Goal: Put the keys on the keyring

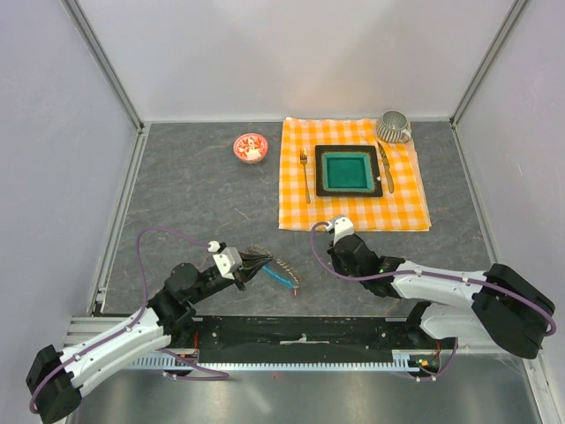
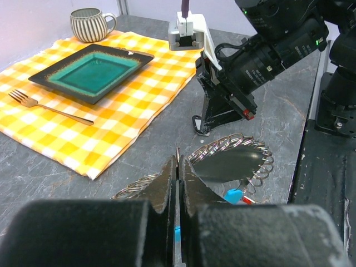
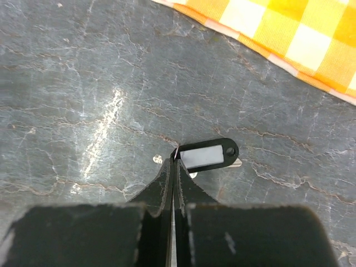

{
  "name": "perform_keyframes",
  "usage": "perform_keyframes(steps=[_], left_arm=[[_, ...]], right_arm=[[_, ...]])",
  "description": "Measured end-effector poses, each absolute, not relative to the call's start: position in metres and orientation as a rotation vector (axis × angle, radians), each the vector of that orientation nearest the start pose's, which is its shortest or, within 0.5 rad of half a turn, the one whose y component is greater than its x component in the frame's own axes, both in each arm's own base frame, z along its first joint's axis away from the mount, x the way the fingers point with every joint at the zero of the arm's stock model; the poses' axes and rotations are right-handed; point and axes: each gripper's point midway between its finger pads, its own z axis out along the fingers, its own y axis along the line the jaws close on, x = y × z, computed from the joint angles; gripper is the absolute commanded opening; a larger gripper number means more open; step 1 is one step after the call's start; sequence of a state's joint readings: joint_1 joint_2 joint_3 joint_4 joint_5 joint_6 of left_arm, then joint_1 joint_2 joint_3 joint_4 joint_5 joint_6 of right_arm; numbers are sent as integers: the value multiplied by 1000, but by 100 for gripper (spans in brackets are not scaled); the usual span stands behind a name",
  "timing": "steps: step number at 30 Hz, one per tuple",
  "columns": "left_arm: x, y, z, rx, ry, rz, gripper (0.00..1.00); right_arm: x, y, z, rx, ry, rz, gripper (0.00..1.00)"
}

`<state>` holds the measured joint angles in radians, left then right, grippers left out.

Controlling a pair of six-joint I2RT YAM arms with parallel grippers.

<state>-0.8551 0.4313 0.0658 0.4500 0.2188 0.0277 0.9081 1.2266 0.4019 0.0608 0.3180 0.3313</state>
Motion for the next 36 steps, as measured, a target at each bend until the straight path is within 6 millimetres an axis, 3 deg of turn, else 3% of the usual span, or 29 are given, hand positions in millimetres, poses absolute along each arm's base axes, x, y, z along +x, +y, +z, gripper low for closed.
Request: perform_keyframes(steps=[4,10,17,26,30,36], left_arm=[[153,-236,171,832,1307,-833,2],[148,-242,164,892,1301,-853,2],[147,-252,152,976,1317,-860,2],[148,-262,166,1065,1222,-833,2],[144,-270,167,1138,1161,-839,2],[127,-280,161,1252,1082,-904,2]], right_arm=[[213,207,40,-520,2223,296,0],[214,229,79,-624,2184,374,0],[209,242,139,-854,2089,418,0],[190,242,193,-1200,1971,426,0],[179,240,201,-1369,1908,433,0],[160,242,190,-1594,1821,456,0]])
